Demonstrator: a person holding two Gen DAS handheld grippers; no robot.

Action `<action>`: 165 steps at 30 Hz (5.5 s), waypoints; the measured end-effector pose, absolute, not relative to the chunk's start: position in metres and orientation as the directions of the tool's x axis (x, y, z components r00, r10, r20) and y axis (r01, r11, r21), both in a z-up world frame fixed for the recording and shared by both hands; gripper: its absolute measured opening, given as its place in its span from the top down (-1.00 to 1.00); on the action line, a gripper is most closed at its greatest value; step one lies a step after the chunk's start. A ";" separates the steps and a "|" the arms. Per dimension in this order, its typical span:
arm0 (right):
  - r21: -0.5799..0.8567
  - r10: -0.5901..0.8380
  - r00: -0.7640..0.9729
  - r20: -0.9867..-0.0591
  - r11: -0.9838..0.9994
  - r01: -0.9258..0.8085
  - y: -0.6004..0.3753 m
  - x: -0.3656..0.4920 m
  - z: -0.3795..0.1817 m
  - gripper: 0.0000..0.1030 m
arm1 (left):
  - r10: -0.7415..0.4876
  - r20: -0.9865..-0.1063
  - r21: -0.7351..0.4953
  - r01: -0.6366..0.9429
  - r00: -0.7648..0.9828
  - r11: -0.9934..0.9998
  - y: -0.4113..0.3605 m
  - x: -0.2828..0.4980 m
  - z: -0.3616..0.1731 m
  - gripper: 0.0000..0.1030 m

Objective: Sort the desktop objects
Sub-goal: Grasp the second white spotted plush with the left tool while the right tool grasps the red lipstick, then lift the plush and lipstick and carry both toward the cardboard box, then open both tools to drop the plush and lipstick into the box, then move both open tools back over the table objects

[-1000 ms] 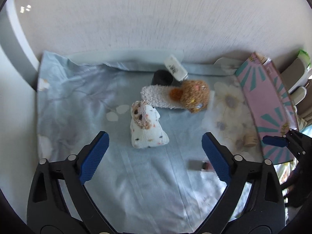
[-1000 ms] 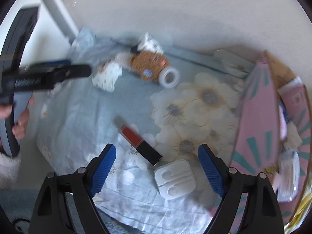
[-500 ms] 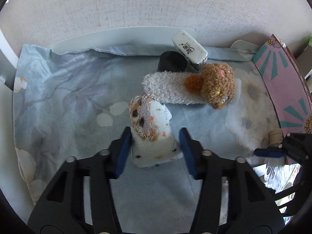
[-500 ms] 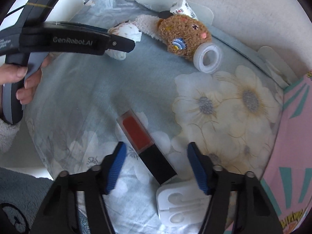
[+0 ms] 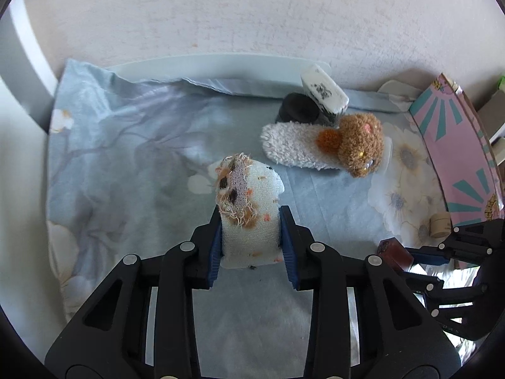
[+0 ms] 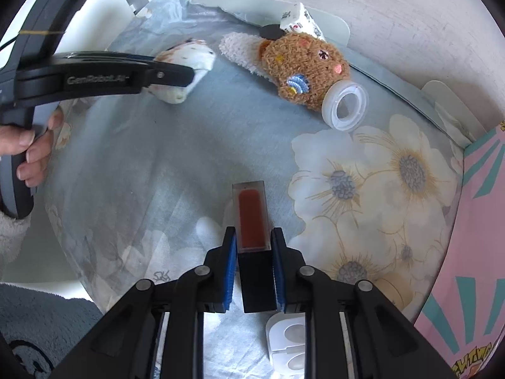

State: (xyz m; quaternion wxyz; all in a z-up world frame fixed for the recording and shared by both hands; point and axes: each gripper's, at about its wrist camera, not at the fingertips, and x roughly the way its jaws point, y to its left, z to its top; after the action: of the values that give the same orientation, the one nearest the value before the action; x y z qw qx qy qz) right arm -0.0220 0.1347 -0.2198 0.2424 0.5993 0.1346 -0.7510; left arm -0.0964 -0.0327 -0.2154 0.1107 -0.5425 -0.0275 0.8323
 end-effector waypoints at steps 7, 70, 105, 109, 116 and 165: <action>0.128 -0.245 -0.182 -0.952 -0.861 0.492 0.138 -0.018 -0.201 0.62 | 0.229 -0.891 -0.188 -0.139 -0.393 -0.972 -0.040 -0.090 -0.195 0.42; 0.166 -0.171 -0.314 -0.934 -0.985 0.042 0.403 0.008 -0.110 0.62 | 0.467 -0.841 -0.263 -0.547 -0.275 -0.795 0.313 -0.097 -0.103 0.42; 0.162 -0.198 -0.411 -0.890 -0.979 0.122 0.357 0.034 -0.096 -0.12 | 0.450 -0.809 -0.301 -0.391 -0.378 -0.870 0.256 -0.108 -0.072 -0.93; 0.145 -0.190 -0.429 -0.883 -0.980 0.135 0.345 0.036 -0.088 -0.12 | 0.441 -0.804 -0.304 -0.361 -0.400 -0.882 0.233 -0.100 -0.066 -0.93; 0.167 -0.212 -0.453 -0.866 -0.976 0.139 0.324 0.025 -0.078 -0.12 | 0.425 -0.799 -0.304 -0.324 -0.425 -0.896 0.195 -0.092 -0.051 -0.93; 0.107 -0.073 -0.539 -0.839 -0.994 -0.032 0.200 0.071 -0.215 -0.40 | 0.270 -0.760 -0.087 -0.319 -0.591 -0.944 0.050 -0.104 -0.212 -0.68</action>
State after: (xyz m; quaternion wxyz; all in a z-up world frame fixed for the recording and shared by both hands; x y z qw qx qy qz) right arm 0.0705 0.2000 -0.2151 0.0115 0.4802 -0.0547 -0.8754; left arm -0.1044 0.0498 -0.2120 0.1654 -0.4210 0.0292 0.8914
